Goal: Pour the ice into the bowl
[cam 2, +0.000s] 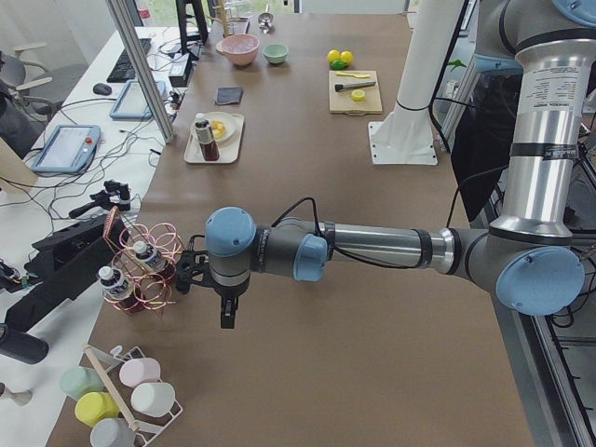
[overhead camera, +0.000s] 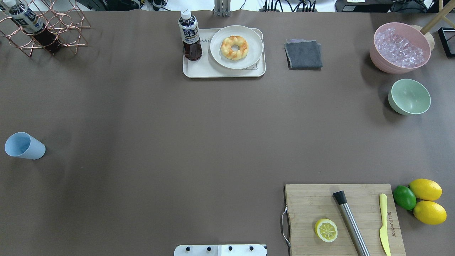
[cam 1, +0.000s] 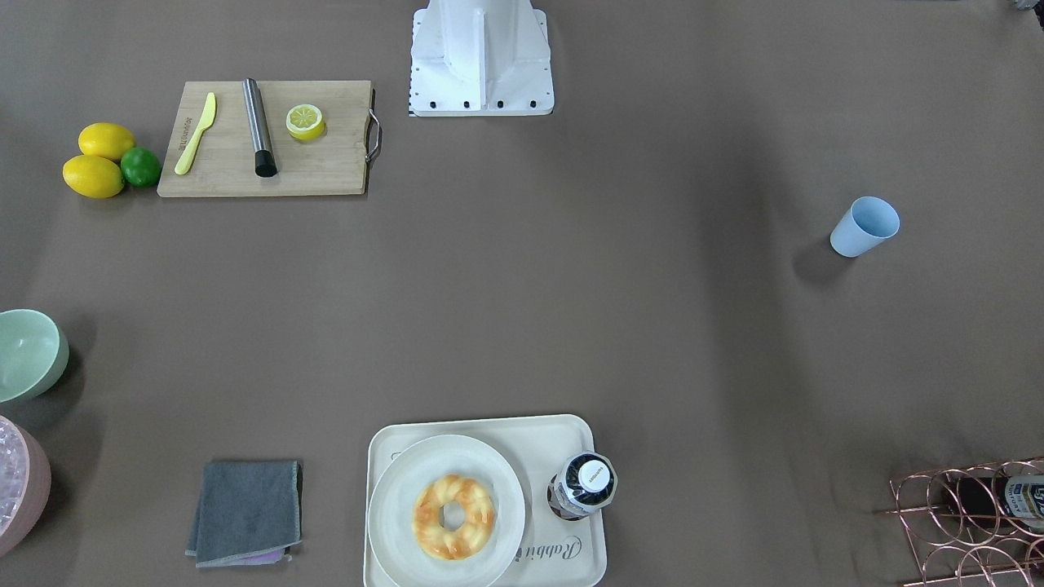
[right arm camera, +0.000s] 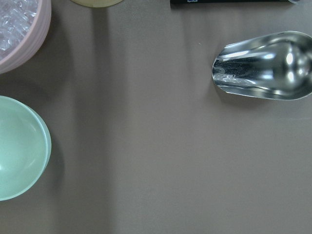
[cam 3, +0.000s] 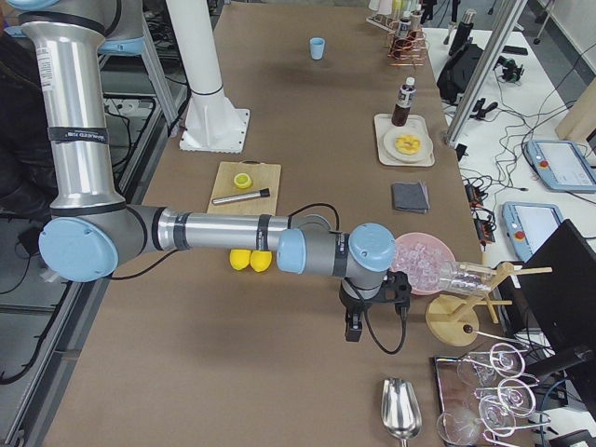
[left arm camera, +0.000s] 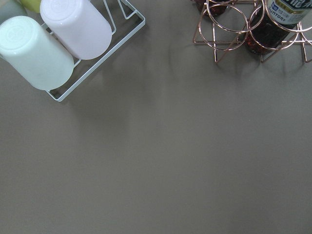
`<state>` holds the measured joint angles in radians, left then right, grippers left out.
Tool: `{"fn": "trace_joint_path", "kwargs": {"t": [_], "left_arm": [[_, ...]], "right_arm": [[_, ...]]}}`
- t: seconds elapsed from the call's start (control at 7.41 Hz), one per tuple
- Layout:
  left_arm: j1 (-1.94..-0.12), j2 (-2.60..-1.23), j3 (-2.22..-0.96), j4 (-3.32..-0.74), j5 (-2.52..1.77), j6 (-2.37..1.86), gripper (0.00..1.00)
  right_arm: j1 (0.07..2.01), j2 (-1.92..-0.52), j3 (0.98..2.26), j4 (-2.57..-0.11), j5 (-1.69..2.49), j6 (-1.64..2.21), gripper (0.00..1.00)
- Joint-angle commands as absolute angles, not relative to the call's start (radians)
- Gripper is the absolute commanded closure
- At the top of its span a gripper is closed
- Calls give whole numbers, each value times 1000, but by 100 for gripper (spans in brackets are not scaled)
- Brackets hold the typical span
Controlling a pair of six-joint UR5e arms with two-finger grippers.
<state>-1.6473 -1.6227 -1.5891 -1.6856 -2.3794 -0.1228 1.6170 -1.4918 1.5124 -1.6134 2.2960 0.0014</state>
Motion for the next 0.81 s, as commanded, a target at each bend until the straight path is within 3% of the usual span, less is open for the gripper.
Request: {"fn": "trace_joint_path", "kwargs": {"t": [0.0, 0.67], "left_arm": [[-1652, -1620, -1609, -1683, -2379, -165, 2], [-1666, -1585, -1744, -1681, -2310, -340, 2]], "right_arm": [[1602, -1480, 1519, -1614, 2296, 9, 4], [1427, -1459, 1609, -1612, 2284, 207, 4]]}}
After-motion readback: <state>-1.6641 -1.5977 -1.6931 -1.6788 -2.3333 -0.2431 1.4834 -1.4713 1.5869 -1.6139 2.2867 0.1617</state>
